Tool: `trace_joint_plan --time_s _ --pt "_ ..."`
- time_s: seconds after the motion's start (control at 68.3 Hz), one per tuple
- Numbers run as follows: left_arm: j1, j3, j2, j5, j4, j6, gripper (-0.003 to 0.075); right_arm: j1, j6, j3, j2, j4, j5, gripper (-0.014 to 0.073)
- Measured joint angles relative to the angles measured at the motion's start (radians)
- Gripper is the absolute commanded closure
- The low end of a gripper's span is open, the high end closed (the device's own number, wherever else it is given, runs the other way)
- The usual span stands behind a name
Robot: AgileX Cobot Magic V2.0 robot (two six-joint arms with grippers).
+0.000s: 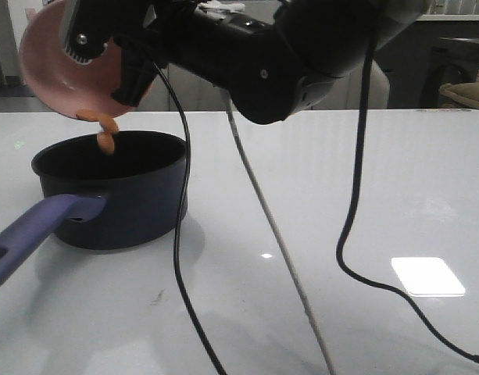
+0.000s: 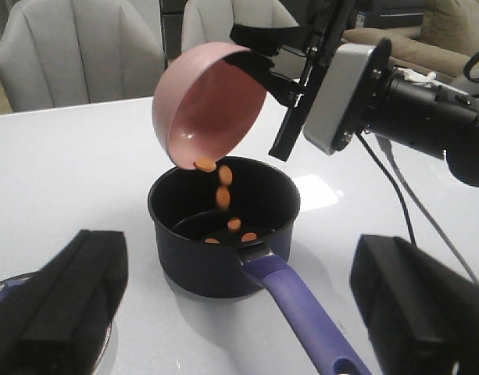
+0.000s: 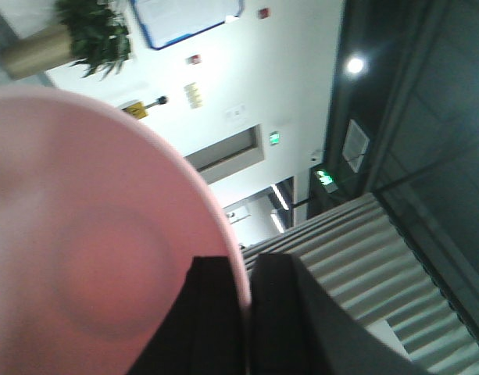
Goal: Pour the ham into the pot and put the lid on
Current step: 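Tilt the pink bowl with the right gripper to pour pieces into saucepan, then carry the empty pink bowl back and set it on the table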
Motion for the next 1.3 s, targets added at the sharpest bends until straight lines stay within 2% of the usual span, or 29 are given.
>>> trace_joint_plan --time_s 0.278,0.351,0.468,0.615,0.746,0.951,1.083,1.302 --pt "0.000 0.000 0.000 0.000 0.000 0.000 0.0116 0.000 0.027 0.000 0.000 0.026 -0.013 0.0453" --pt "0.000 0.000 0.000 0.000 0.000 0.000 0.0117 0.001 0.109 0.000 0.000 0.048 -0.011 0.0453" --pt "0.000 0.000 0.000 0.000 0.000 0.000 0.0116 0.001 0.310 -0.002 -0.002 0.099 0.045 0.0453" --pt "0.000 0.000 0.000 0.000 0.000 0.000 0.0116 0.001 0.550 -0.045 -0.035 0.123 0.306 0.0453" --pt "0.000 0.000 0.000 0.000 0.000 0.000 0.0116 0.001 0.669 -0.106 -0.088 0.127 0.595 0.0453" --pt "0.000 0.000 0.000 0.000 0.000 0.000 0.0116 -0.001 0.710 -0.169 -0.177 0.165 1.005 0.0453" --pt "0.000 0.000 0.000 0.000 0.000 0.000 0.0116 -0.023 0.714 -0.176 -0.244 0.177 1.204 0.0453" --pt "0.000 0.000 0.000 0.000 0.000 0.000 0.0116 -0.169 0.811 -0.179 -0.349 0.220 1.468 0.0453"
